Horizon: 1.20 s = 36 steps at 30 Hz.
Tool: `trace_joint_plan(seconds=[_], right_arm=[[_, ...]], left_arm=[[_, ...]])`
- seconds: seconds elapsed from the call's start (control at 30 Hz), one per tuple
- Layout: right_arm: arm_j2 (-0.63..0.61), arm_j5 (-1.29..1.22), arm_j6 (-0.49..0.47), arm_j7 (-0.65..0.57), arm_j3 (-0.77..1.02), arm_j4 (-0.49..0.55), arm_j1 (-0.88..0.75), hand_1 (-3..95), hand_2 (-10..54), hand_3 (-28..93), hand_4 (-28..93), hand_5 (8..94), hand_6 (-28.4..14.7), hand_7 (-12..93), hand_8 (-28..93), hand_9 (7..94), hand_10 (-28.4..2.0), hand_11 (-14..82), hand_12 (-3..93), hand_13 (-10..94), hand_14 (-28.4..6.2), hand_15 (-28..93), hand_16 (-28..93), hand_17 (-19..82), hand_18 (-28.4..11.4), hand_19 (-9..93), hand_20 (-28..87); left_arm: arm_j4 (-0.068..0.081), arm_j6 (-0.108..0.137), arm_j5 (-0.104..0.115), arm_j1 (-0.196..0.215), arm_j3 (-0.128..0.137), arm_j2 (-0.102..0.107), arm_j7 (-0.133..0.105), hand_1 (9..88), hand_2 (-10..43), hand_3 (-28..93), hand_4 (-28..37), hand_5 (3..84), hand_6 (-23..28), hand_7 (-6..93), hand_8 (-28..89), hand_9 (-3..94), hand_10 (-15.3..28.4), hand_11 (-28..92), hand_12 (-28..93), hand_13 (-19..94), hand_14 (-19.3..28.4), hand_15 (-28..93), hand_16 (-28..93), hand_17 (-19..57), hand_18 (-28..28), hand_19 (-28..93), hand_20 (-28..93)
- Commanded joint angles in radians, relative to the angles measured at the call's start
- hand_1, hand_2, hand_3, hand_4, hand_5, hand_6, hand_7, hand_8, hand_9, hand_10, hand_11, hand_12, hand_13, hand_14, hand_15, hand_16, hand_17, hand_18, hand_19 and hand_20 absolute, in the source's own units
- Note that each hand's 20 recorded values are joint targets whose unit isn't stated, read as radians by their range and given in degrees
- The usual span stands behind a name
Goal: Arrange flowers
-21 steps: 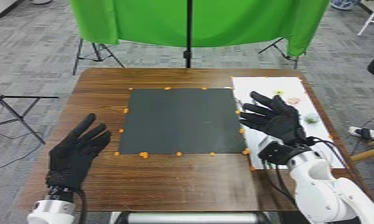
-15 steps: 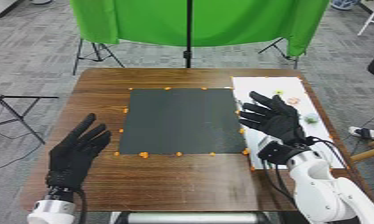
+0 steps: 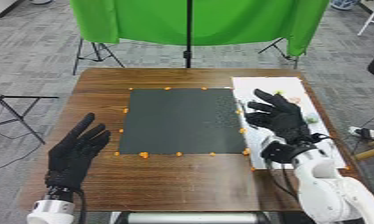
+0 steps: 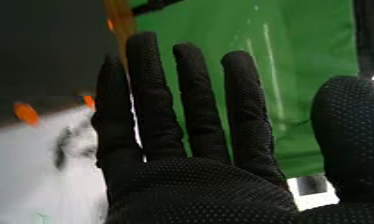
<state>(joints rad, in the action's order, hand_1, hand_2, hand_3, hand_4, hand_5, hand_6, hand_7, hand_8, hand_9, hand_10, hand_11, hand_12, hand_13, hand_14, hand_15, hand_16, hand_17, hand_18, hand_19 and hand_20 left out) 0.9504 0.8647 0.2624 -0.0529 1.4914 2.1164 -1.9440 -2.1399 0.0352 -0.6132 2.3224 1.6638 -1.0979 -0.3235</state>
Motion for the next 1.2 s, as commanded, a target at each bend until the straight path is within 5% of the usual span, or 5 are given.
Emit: trace_joint_plan(seconds=[0.03,0.3,0.47,0.9,1.2], right_arm=[[-0.052,0.267,0.015,-0.112,0.129,0.091,-0.135,18.3,8.3,78,-28,49.2,0.9,15,-13,55.4,-15.1,14.7,13.3,50,-18.3,44,13,20,-26.5,67,21],[-0.136,0.658,0.235,-0.425,0.065,0.164,-0.137,20.7,6.2,78,-28,51.8,-1.3,15,-13,59.3,-16.4,20.5,13.5,55,-17.5,54,10,26,-25.1,75,19],[-0.179,1.013,0.294,-0.693,-0.013,0.174,-0.135,24.4,4.0,77,-27,57.2,-4.2,15,-13,63.9,-17.5,26.4,14.4,61,-14.7,65,11,31,-22.1,80,17],[-0.163,1.216,0.045,-0.971,-0.139,0.162,-0.022,30.8,0.7,76,-25,65.2,-5.2,16,-12,71.6,-16.0,35.4,16.0,68,-12.2,69,13,38,-21.2,90,6],[-0.138,1.286,-0.143,-1.064,-0.255,0.120,0.073,32.3,-1.6,75,-24,66.1,-5.3,14,-12,73.8,-15.7,35.1,16.5,70,-11.8,69,14,41,-21.4,92,3]], left_arm=[[-0.006,0.024,0.008,0.018,-0.003,0.009,-0.025,23.4,1.9,81,-26.0,38.4,5.5,9.8,-9,34.3,19.4,20,12,20,26.1,47,-6,-11.6,28.4,50,17],[-0.005,0.025,0.015,0.021,-0.004,0.028,-0.038,23.4,2.1,81,-25.9,38.3,5.6,10.0,-9,34.4,19.4,21,12,20,26.2,47,-6,-11.6,28.4,50,16],[-0.006,0.016,0.010,0.024,0.003,0.017,-0.025,23.3,2.2,81,-25.9,38.1,5.9,10.0,-9,34.5,19.3,21,12,20,26.5,48,-6,-11.6,28.4,50,16],[-0.006,0.045,0.042,0.031,-0.012,0.052,-0.067,23.2,2.4,82,-26.1,37.7,6.3,10.4,-9,34.5,19.6,22,12,21,26.8,48,-6,-11.5,28.4,50,16],[-0.008,0.038,0.032,0.028,-0.001,0.035,-0.051,23.1,2.4,82,-25.9,37.5,6.5,10.7,-9,34.5,19.8,22,12,21,27.0,48,-6,-11.5,28.4,51,16]])
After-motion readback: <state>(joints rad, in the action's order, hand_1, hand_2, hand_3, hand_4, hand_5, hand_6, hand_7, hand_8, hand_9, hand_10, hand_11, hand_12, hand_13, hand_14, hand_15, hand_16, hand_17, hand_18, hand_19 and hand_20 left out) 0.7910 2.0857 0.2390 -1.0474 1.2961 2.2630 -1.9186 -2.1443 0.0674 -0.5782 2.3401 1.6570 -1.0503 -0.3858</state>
